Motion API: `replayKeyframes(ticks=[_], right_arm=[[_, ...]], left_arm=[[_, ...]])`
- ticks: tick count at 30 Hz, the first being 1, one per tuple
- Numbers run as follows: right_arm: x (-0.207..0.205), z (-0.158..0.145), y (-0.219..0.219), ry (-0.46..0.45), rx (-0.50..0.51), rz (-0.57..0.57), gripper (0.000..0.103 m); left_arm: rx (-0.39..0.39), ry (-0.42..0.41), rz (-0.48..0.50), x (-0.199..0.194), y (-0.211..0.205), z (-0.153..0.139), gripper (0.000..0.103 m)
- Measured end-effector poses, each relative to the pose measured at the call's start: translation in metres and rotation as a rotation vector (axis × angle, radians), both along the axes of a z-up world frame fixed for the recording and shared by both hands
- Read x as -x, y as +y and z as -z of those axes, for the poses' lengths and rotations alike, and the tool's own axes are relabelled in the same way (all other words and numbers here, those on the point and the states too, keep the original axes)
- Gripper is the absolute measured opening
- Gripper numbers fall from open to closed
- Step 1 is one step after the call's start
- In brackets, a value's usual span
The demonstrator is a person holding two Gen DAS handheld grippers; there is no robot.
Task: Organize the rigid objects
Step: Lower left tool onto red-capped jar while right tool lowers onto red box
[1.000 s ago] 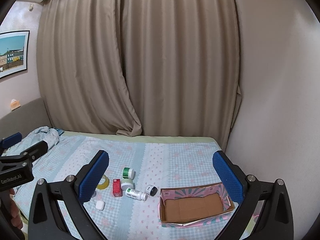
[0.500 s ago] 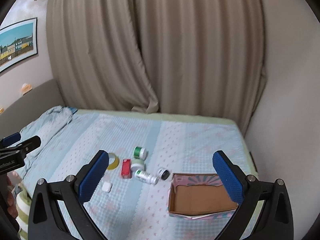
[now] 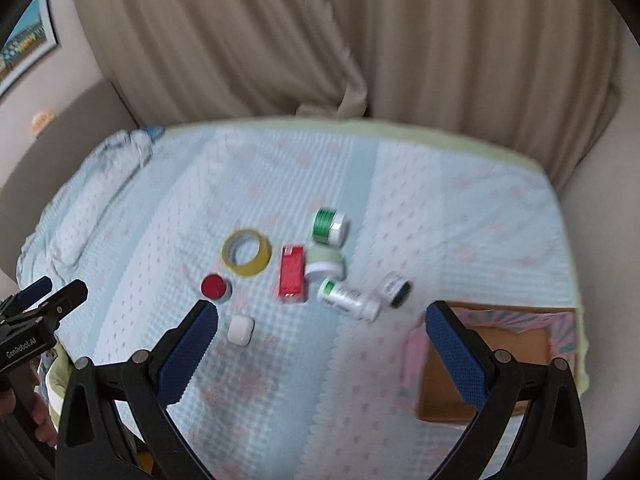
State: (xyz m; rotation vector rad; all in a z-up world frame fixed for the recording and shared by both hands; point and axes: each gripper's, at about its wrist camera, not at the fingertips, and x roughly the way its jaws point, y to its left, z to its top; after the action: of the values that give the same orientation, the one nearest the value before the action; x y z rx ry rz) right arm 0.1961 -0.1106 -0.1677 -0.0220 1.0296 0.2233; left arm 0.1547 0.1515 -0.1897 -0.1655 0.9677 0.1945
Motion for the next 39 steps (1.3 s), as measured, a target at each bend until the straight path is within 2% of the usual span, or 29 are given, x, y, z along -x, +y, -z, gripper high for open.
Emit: replayKeyframes(ticks=[5, 8, 12, 14, 19, 23, 25, 26, 27, 31, 33, 37, 39], right_arm=[[-0.055, 0.063, 0.035, 0.152, -0.052, 0.008, 0.103], [-0.09, 0.106, 0.054, 0.254, -0.089, 0.017, 0.103], [-0.125, 0.155, 0.085, 0.338, -0.047, 0.01, 0.103], [-0.14, 0.179, 0.096, 0.375, -0.024, 0.008, 0.103], [-0.166, 0.233, 0.112, 0.469, 0.022, 0.013, 0.094], [-0.175, 0.253, 0.121, 0.482, 0.061, -0.012, 0.093], [-0.176, 0.259, 0.128, 0.496, 0.108, -0.033, 0.085], [-0.176, 0.262, 0.128, 0.511, 0.129, -0.024, 0.075], [-0.175, 0.263, 0.124, 0.524, 0.121, -0.007, 0.074], [-0.168, 0.271, 0.101, 0.562, 0.067, 0.061, 0.074], [-0.172, 0.283, 0.095, 0.586, 0.062, 0.057, 0.074], [-0.185, 0.288, 0.091, 0.567, 0.068, 0.051, 0.073], [-0.19, 0.291, 0.093, 0.567, 0.079, 0.042, 0.069]], left_arm=[[-0.016, 0.102, -0.008, -0.05, 0.021, 0.065, 0.103], [0.033, 0.171, -0.025, -0.074, 0.035, 0.106, 0.102], [0.058, 0.256, -0.013, -0.101, 0.038, 0.161, 0.102], [0.066, 0.287, 0.001, -0.111, 0.037, 0.186, 0.099], [0.075, 0.325, 0.013, -0.134, 0.031, 0.24, 0.096], [0.045, 0.333, 0.03, -0.145, 0.024, 0.263, 0.092], [0.044, 0.332, 0.038, -0.147, 0.022, 0.27, 0.091], [0.042, 0.336, 0.041, -0.148, 0.02, 0.274, 0.091], [0.041, 0.341, 0.047, -0.149, 0.018, 0.277, 0.09], [0.039, 0.338, 0.062, -0.147, 0.014, 0.283, 0.088], [0.03, 0.328, 0.067, -0.146, 0.012, 0.285, 0.088], [0.02, 0.315, 0.058, -0.148, 0.012, 0.287, 0.088], [0.022, 0.317, 0.053, -0.151, 0.012, 0.289, 0.084]])
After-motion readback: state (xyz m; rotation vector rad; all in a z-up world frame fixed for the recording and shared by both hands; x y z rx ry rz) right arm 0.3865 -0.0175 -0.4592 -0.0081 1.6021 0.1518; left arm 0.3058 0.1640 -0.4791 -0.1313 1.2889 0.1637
